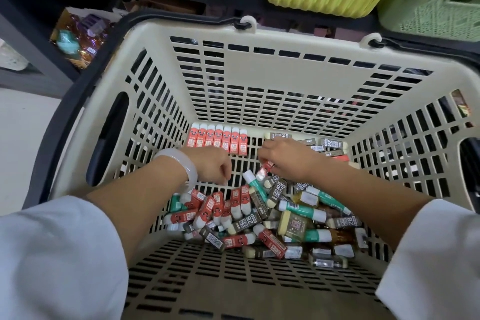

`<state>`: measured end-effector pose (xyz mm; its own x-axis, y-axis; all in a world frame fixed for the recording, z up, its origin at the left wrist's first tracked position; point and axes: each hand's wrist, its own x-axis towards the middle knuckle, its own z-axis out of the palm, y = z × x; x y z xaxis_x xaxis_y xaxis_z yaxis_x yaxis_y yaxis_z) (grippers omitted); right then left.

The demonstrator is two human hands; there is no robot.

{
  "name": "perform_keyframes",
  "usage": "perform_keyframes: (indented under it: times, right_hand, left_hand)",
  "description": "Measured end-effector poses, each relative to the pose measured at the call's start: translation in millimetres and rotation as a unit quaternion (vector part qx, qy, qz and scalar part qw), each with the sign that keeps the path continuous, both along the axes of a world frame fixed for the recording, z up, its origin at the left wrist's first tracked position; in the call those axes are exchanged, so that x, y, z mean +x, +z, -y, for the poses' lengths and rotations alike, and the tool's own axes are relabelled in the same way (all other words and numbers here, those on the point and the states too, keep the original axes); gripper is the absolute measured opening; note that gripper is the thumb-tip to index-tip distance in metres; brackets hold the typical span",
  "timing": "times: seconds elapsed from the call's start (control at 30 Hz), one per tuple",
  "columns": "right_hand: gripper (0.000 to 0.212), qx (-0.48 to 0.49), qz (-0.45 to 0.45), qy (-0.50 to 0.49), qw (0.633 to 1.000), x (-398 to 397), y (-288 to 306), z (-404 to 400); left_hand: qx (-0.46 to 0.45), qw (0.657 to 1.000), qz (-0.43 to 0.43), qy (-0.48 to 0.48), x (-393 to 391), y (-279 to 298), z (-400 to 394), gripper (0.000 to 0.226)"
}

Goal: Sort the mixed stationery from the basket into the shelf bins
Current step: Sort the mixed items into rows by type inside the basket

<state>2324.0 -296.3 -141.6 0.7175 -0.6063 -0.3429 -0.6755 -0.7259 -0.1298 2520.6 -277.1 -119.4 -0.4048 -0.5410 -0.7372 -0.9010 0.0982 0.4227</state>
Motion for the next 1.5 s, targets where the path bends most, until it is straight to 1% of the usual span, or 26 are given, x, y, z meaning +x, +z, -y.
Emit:
perform_keyframes:
  times: [0.1, 0.17, 0.23, 0.27, 0.33, 0.43, 0.5, 0.57, 0.6, 0.63, 0.67, 0.7, 0.77, 0.8, 0.83, 0.9, 0.97, 1.03, 1.1, 1.17, 1.2, 1.27, 1.33, 1.4, 1.43, 1.5]
  right_hand:
    - [0.016, -0.020, 0.023, -0.017, 0.999, -3, 3, 1]
    - [0.015, 0.015, 0.069, -0.088, 0.994, -3, 7, 0]
    - [0.015, 0.056, 0.138, -0.198, 0.969, -1, 9, 0]
    - [0.016, 0.067, 0.178, -0.259, 0.947, 1, 9, -1]
    - [0.018, 0.091, 0.238, -0.376, 0.891, 7, 7, -2]
    - [0.020, 0.162, 0.266, -0.517, 0.797, 20, -1, -4]
    - [0.017, 0.207, 0.290, -0.565, 0.744, 32, -6, -8]
    - [0.003, 0.261, 0.332, -0.587, 0.691, 43, -9, -12]
    - [0.008, 0.280, 0.345, -0.592, 0.672, 45, -10, -14]
    - [0.014, 0.292, 0.349, -0.592, 0.665, 46, -11, -15]
    - [0.019, 0.284, 0.338, -0.581, 0.684, 44, -12, -15]
    - [0.024, 0.256, 0.310, -0.558, 0.726, 40, -11, -16]
    - [0.029, 0.159, 0.240, -0.470, 0.835, 31, -8, -16]
    - [0.028, 0.123, 0.225, -0.415, 0.873, 28, -5, -16]
    - [0.025, 0.116, 0.222, -0.361, 0.898, 27, -2, -18]
    - [0.018, 0.155, 0.208, -0.227, 0.939, 28, 5, -26]
    - [0.022, 0.194, 0.149, -0.073, 0.967, 33, 7, -36]
    - [0.031, 0.199, 0.082, 0.033, 0.976, 39, 6, -40]
    - [0.039, 0.219, 0.041, 0.075, 0.972, 41, 7, -37]
    - [0.044, 0.246, 0.003, 0.087, 0.965, 40, 9, -31]
    - [0.045, 0.255, -0.013, 0.081, 0.963, 40, 10, -29]
    - [0.040, 0.265, -0.019, 0.067, 0.962, 40, 11, -30]
    - [0.030, 0.260, 0.014, 0.054, 0.964, 40, 12, -33]
    - [0.026, 0.255, 0.081, 0.001, 0.964, 33, 14, -34]
    - [0.025, 0.232, 0.122, -0.048, 0.964, 28, 14, -32]
    - [0.027, 0.133, 0.186, -0.182, 0.956, 16, 13, -24]
  left_hand:
    - [0.050, 0.994, 0.062, -0.078, -4, -4, -8, 0.032]
    - [0.062, 0.990, 0.086, -0.098, -5, -6, -10, 0.039]
    - [0.063, 0.988, 0.095, -0.100, -5, -9, -11, 0.040]
    - [0.065, 0.989, 0.092, -0.098, -5, -11, -12, 0.039]
    - [0.072, 0.991, 0.075, -0.090, -6, -13, -14, 0.035]
    - [0.074, 0.990, 0.070, -0.099, -8, -13, -15, 0.036]
    - [0.082, 0.986, 0.081, -0.117, -9, -14, -14, 0.039]
    - [0.091, 0.983, 0.097, -0.130, -9, -14, -15, 0.038]
    - [0.095, 0.981, 0.103, -0.136, -10, -14, -16, 0.038]
    - [0.098, 0.980, 0.105, -0.141, -9, -14, -16, 0.036]
    - [0.099, 0.979, 0.106, -0.143, -8, -14, -15, 0.034]
    - [0.097, 0.979, 0.103, -0.143, -7, -13, -14, 0.029]
    - [0.095, 0.982, 0.091, -0.132, -4, -9, -10, 0.021]
    - [0.095, 0.985, 0.083, -0.120, -3, -6, -7, 0.018]
    - [0.093, 0.988, 0.074, -0.100, -1, -4, -3, 0.017]
    - [0.068, 0.994, 0.062, -0.059, 4, 2, 6, 0.017]
    - [0.020, 0.998, 0.056, -0.035, 9, 6, 13, 0.018]
    - [-0.024, 0.998, 0.051, -0.025, 12, 8, 16, 0.016]
    - [-0.047, 0.997, 0.053, -0.011, 13, 9, 15, 0.006]
    - [-0.055, 0.996, 0.065, 0.000, 14, 10, 14, 0.021]
    - [-0.051, 0.996, 0.069, 0.001, 14, 10, 14, 0.024]
    - [-0.050, 0.997, 0.066, 0.001, 13, 12, 14, 0.017]
    - [-0.048, 0.997, 0.053, 0.016, 12, 12, 16, 0.008]
    - [-0.056, 0.997, 0.033, 0.046, 11, 14, 17, 0.004]
    - [-0.065, 0.996, 0.025, 0.059, 11, 14, 18, 0.008]
    - [-0.085, 0.993, 0.018, 0.075, 11, 13, 19, 0.012]
